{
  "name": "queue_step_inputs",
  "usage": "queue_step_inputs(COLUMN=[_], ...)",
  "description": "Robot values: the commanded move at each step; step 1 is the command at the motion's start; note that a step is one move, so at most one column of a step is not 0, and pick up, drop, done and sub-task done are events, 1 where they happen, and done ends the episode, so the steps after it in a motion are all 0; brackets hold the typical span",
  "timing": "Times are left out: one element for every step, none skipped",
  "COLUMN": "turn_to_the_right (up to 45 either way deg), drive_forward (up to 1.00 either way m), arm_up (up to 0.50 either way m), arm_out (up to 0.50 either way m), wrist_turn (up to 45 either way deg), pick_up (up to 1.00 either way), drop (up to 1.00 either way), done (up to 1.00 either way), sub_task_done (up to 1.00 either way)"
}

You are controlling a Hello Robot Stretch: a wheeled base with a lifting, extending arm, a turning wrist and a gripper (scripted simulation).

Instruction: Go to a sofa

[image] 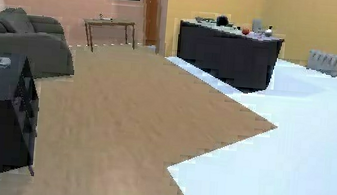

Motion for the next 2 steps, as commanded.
queue_step_inputs(turn_to_the_right=[-30.0, 0.0], drive_forward=[0.00, 0.30], arm_up=[0.00, 0.00], arm_out=[0.00, 0.00], wrist_turn=[0.0, 0.0], pick_up=[0.00, 0.00], drop=[0.00, 0.00], done=[0.00, 0.00], sub_task_done=[0.00, 0.00])
